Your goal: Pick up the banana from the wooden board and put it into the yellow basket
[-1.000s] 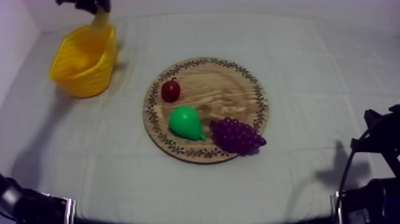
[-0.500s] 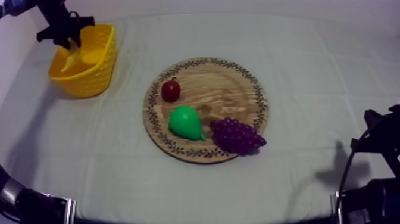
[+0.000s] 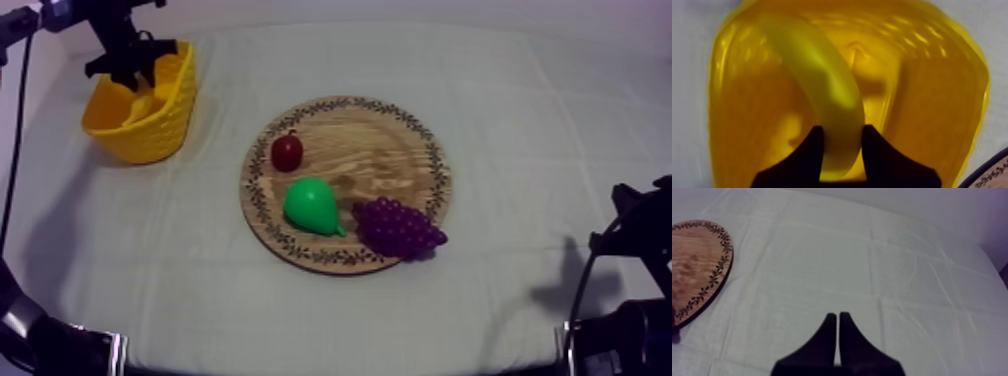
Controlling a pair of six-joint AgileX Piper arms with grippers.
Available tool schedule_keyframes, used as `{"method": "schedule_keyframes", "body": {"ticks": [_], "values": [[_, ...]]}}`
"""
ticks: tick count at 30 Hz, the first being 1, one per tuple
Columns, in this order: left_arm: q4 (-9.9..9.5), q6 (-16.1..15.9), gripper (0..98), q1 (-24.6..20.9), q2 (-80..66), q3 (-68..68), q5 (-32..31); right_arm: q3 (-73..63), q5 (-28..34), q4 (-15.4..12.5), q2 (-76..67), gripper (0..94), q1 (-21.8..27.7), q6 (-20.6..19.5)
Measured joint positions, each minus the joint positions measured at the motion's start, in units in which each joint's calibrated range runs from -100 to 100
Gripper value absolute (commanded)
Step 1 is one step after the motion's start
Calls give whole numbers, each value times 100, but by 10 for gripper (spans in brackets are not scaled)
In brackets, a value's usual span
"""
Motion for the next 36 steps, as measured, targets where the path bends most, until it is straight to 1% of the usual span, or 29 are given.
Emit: {"method": "schedule_keyframes", "body": {"ticks": [6, 9, 10, 11, 12, 13, 14, 16, 18, 20, 23, 25, 30, 33, 36], "values": [[40, -79, 425, -59, -134, 356, -435, 0, 0, 0, 0, 3, 0, 2], [89, -142, 406, -83, -271, 580, -641, 0, -3, 0, 0, 3, 0, 2], [105, -175, 377, -83, -344, 676, -739, 0, -3, 0, 0, 3, 0, -1], [129, -212, 322, -83, -430, 772, -827, 0, -3, 0, 0, 3, 0, -1], [148, -247, 226, -77, -531, 844, -912, 0, -3, 0, 0, 3, 0, -1], [181, -301, 158, -63, -650, 945, -1035, 0, -3, 0, 0, 3, 0, -1], [211, -365, 111, -42, -778, 1055, -1155, 0, -3, 0, 0, 3, 0, -1], [300, -499, 55, 22, -1043, 1310, -1431, 0, 5, 0, 0, 3, 0, -1], [330, -629, 27, 95, -1362, 1604, -1702, 0, 5, 0, 0, 3, 0, -1], [340, -723, 14, 192, -1776, 2021, -2063, 0, 5, 0, 0, 3, 0, -1], [390, -742, 5, 295, -2494, 2715, -2605, 0, 5, 0, 0, 3, 0, -1], [477, -767, 3, 314, -2961, 3212, -3002, 0, 5, 0, 0, 3, 0, -1], [741, -991, 1, 311, -4358, 4737, -3915, 0, 5, 0, 0, 3, 0, -1], [851, -1127, 1, 288, -5216, 5629, -4351, 0, 5, 0, 0, 3, 0, -1], [910, -1267, 1, 258, -6171, 6490, -4592, 0, 5, 0, 0, 3, 0, -1]]}}
